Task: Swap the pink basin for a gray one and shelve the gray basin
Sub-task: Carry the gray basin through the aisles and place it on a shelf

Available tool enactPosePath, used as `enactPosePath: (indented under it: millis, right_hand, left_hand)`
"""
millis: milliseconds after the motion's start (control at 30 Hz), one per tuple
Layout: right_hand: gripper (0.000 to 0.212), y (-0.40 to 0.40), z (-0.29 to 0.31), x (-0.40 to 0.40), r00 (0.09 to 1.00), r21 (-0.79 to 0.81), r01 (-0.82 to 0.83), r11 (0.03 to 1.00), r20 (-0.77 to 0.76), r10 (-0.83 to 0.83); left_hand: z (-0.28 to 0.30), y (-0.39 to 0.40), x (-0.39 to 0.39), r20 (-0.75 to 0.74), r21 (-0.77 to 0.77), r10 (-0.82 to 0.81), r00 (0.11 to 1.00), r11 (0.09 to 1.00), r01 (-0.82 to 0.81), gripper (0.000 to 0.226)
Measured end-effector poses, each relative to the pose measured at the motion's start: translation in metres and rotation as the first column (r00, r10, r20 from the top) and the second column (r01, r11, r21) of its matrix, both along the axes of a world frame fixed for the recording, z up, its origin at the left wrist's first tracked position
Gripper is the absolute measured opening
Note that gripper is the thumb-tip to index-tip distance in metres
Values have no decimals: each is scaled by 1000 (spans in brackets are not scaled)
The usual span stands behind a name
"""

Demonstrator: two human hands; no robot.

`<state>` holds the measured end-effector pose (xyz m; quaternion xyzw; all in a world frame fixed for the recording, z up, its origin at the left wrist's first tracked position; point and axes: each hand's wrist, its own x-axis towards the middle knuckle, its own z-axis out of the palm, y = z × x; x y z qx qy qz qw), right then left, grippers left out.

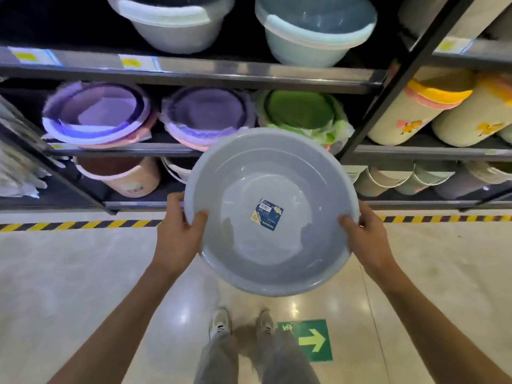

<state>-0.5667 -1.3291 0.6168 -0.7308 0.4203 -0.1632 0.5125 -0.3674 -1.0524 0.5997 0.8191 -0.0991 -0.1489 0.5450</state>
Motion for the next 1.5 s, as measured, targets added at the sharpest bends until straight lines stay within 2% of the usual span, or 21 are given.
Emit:
enactPosePath:
  millis: [100, 233, 333, 433, 700, 900, 1100, 1500]
  right_hand:
    - [39, -8, -45, 20, 995, -12, -14, 1000, -96, 13]
    - [51, -24, -113, 43, 986, -39, -36, 999, -164, 30]
    - [52, -36, -177, 57, 982, -46, -61, 997, -181, 51]
    - [41, -45, -249, 68, 979, -68, -69, 995, -197, 54]
    - [56, -70, -445, 82, 964, -136, -111, 985, -256, 73]
    - [54, -81, -552, 79, 946, -128, -78, 989, -322, 33]
    - [53, -96, -604, 71, 947, -169, -72, 983, -321, 14]
    - [48, -152, -613, 61, 935, -120, 38, 992, -345, -78]
  left_hand:
    - [-46, -10, 21, -43, 60, -22, 999, 998, 24, 31]
    - [-121, -23, 47, -111, 107, -52, 992, 992, 64, 27]
    - [-183, -31, 63, -112, 131, -61, 992, 989, 75, 24]
    - [-254, -40, 74, -121, 163, -26, 992, 986, 46, 25]
    - [-440, -62, 90, -161, 217, -131, 978, 962, 165, 30]
    - [-547, -81, 87, -191, 303, -127, 973, 936, 181, 37]
    - [-604, -95, 77, -172, 315, -120, 978, 934, 170, 34]
    - [-616, -175, 77, -217, 305, -183, 959, 921, 244, 34]
